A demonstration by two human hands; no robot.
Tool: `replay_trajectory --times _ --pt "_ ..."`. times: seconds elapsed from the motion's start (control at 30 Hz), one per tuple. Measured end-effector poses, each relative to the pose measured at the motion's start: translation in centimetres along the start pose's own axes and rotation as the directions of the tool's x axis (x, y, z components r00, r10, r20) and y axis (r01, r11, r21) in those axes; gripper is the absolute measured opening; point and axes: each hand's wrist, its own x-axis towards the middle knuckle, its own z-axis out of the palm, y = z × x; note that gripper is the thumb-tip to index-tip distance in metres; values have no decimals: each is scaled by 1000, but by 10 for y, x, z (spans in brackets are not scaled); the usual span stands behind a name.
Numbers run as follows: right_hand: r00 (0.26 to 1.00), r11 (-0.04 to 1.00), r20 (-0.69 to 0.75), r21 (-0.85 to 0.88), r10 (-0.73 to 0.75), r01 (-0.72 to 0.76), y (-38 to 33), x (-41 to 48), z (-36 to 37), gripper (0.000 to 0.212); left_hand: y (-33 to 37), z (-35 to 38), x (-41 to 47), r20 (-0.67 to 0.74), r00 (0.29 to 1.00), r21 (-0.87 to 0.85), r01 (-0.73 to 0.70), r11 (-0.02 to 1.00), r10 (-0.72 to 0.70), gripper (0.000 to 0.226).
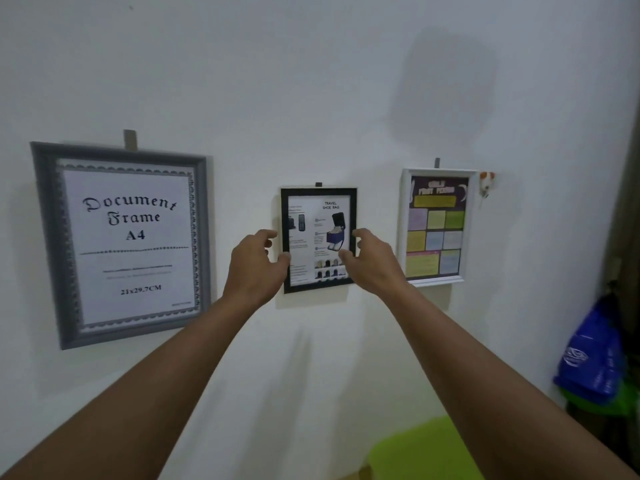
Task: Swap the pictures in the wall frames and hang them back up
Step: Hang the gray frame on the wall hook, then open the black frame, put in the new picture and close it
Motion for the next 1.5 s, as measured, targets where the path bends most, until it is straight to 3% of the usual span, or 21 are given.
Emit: replay_trajectory --times 0.23,0.47,0.57,0.67,0.77,0.97,1.23,1.5 --pt "1000 994 -3 107 6 -6 50 49 2 70 2 45 18 -92 989 -60 108 992 -113 60" --pt "996 968 12 236 -87 82 77 84 21 50 1 72 23 -136 985 12 106 994 -104 44" --pt "995 959 -1 265 -105 101 82 90 29 45 3 78 23 -173 976 13 134 991 -129 43" --pt "993 950 -31 288 -118 122 84 95 36 47 7 85 27 -305 941 57 168 984 -143 46" --pt "991 935 -28 330 -128 130 87 99 39 49 6 87 33 -331 915 17 249 968 -229 54" --pt "994 922 -12 372 -110 107 90 108 38 53 3 88 40 -286 923 -58 251 966 -257 35" --pt "993 878 -21 465 -116 112 87 109 30 49 2 74 33 -212 940 -152 238 959 -267 32" --pt "992 827 80 561 -100 38 84 56 16 45 7 41 -14 -13 932 -310 340 888 -361 34"
